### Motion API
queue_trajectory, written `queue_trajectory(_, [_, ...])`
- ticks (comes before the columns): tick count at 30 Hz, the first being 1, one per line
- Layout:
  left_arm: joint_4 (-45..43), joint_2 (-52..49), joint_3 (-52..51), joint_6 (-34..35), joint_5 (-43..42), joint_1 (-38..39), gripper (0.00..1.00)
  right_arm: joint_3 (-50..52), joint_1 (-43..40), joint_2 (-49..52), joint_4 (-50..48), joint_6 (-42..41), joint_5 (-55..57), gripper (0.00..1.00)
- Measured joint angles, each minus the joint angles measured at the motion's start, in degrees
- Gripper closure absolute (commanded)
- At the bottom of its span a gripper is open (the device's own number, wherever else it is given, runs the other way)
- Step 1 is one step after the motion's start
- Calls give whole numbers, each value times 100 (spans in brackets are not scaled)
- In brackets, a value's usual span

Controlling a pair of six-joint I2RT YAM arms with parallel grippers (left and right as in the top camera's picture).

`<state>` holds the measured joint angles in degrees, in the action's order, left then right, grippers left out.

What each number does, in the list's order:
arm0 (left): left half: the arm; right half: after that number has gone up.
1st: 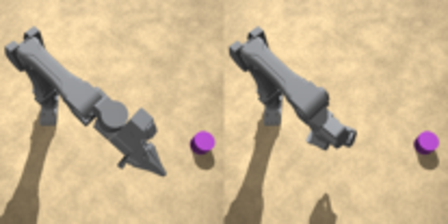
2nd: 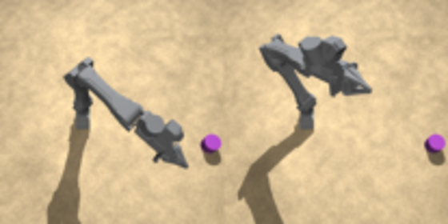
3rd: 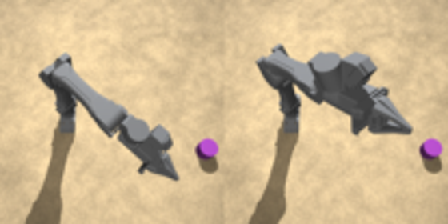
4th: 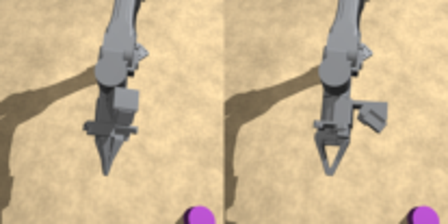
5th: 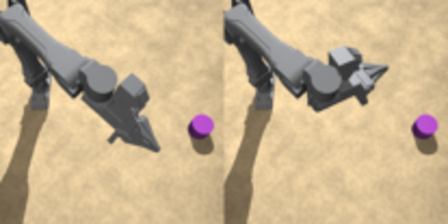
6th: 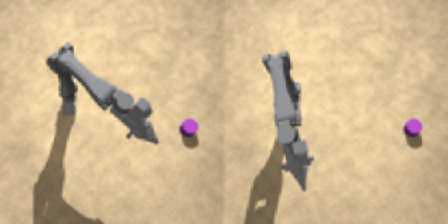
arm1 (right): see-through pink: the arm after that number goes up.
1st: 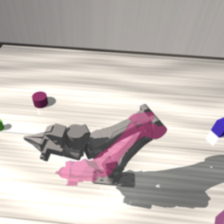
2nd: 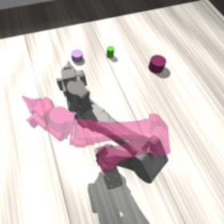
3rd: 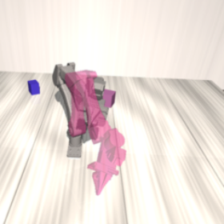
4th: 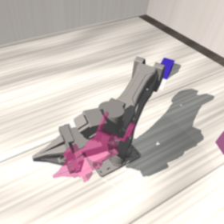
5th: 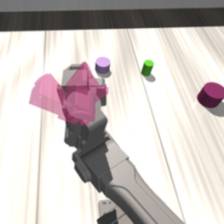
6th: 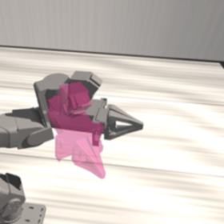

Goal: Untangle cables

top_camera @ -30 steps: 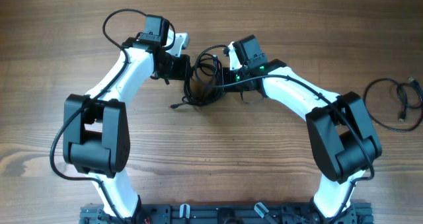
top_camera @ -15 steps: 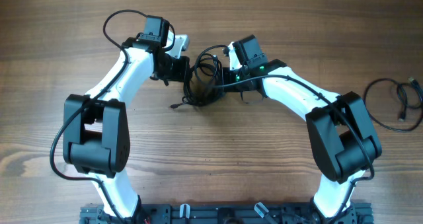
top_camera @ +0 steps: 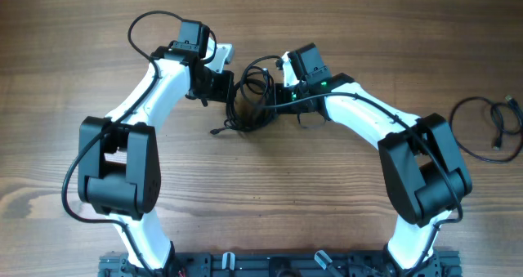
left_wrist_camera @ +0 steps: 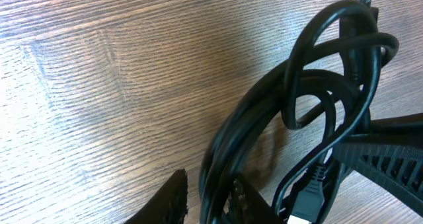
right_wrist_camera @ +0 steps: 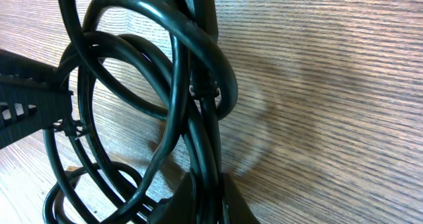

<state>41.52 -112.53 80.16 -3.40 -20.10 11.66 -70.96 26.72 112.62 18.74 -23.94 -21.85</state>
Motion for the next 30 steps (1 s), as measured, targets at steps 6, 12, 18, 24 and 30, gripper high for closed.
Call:
queue_trajectory(6, [-273,-2,-184,-31,11,4,96,0,0,0,-7,0,-44,96])
queue_trajectory(12, [-280,-2,-197,-81,15,15,96,0,-4,0,-20,0,-55,96])
queue_trajectory(18, [-280,-2,-197,-81,13,15,96,0,-33,0,-22,-13,-127,80])
queue_trajectory(24, [-280,-2,-197,-81,37,13,96,-2,-284,0,-44,-20,-1209,65])
queue_trajectory(30, [-323,-2,-197,-177,-57,13,96,-33,-769,0,-127,-20,-2122,57])
